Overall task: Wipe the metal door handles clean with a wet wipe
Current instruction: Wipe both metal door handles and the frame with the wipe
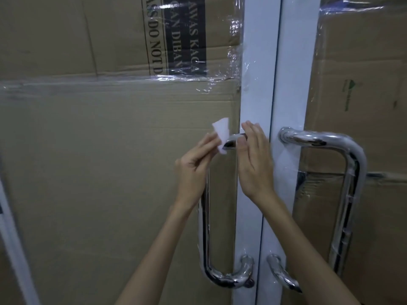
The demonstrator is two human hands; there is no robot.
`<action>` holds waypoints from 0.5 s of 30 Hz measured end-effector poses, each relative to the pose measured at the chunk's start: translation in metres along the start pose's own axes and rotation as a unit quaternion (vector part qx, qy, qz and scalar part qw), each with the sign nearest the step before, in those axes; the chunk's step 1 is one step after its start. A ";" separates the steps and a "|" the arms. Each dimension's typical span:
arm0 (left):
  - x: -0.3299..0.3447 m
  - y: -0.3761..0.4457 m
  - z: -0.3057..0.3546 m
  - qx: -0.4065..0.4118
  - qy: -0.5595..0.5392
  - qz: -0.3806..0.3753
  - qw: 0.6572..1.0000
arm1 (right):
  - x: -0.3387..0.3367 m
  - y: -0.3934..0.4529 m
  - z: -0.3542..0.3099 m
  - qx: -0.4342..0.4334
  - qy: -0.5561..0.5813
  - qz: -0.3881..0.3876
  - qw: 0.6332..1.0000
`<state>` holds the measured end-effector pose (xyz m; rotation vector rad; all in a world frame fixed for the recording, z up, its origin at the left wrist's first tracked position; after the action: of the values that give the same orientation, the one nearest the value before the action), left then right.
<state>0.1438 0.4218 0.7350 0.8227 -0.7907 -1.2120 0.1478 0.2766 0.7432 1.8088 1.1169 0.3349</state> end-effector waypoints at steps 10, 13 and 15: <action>-0.025 -0.015 -0.020 -0.165 -0.035 0.076 0.983 | 0.000 -0.002 -0.005 0.056 0.074 -0.037 0.995; -0.047 -0.037 -0.007 -0.135 0.035 0.138 0.980 | -0.010 -0.013 -0.012 0.105 0.174 -0.024 0.979; -0.050 -0.046 0.003 -0.123 0.039 0.144 0.981 | -0.020 -0.033 -0.019 0.110 0.224 0.020 0.968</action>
<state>0.1110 0.4637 0.6922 0.5278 -0.6544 -0.9891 0.1065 0.2759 0.7300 2.0098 1.4771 0.6938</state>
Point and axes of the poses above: each hand's wrist, its own y-axis towards the middle knuckle, its own x-axis out of the palm, z = x × y, the point moved 7 cm from there along y, towards the middle knuckle, and after that the axes turned 3 degrees about x, right-handed, at the moved point
